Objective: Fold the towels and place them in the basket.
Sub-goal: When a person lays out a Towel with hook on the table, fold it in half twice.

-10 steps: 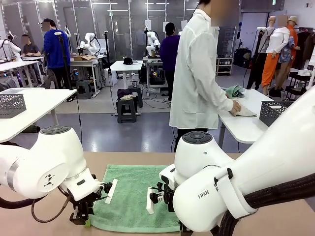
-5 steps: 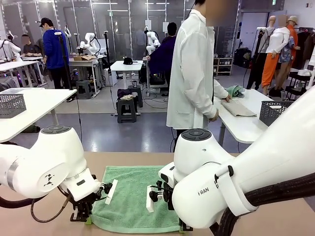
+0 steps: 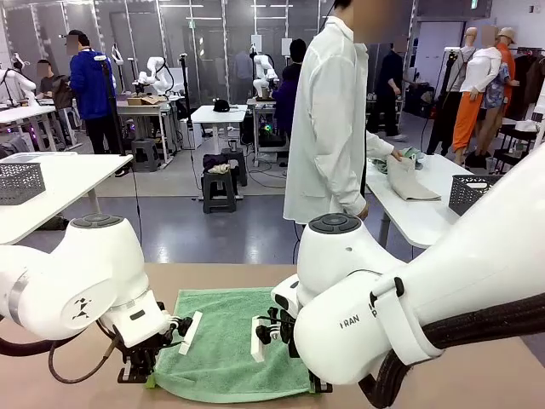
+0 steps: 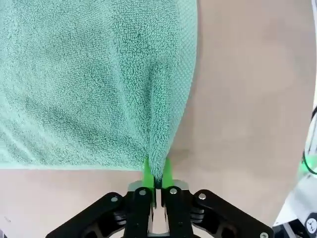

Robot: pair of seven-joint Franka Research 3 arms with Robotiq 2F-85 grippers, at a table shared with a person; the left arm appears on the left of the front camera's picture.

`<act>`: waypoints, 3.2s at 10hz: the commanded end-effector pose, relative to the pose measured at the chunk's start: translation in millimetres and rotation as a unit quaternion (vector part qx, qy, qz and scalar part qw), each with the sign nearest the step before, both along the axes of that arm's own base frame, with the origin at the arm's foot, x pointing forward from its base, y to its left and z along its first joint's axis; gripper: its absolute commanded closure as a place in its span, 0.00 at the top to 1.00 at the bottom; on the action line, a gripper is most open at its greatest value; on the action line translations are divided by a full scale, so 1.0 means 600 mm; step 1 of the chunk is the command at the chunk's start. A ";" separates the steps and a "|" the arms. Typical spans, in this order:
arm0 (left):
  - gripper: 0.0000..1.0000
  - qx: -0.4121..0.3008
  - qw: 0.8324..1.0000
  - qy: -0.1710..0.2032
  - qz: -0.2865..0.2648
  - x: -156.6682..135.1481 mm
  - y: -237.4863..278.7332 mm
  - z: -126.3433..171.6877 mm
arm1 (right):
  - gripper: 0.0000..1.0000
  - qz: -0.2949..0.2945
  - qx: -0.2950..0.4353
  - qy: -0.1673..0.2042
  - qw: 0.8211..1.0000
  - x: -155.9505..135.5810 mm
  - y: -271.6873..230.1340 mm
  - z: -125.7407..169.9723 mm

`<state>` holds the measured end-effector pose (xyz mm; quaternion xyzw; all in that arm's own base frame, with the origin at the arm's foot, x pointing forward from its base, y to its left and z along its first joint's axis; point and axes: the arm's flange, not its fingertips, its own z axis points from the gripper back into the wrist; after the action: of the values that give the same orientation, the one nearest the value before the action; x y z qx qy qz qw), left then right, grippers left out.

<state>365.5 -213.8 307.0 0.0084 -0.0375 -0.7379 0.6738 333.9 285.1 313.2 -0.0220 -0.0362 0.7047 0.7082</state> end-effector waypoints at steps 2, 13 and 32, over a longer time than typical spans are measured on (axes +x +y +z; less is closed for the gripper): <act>0.00 0.001 1.000 -0.004 -0.008 -0.163 0.100 -0.028 | 0.00 0.015 -0.004 0.004 1.000 -0.003 -0.003 0.009; 0.07 -0.011 0.998 -0.047 0.028 0.044 -0.015 0.086 | 0.01 0.014 -0.002 -0.038 0.999 0.044 0.003 0.072; 0.07 -0.001 0.996 -0.060 0.065 0.234 -0.011 0.147 | 0.01 0.039 0.009 -0.090 0.995 0.244 0.023 0.144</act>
<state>481.6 -219.0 390.3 0.0541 -0.0898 -0.6830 0.7228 458.4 294.4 399.9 -0.0828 -0.1000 0.7128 0.6892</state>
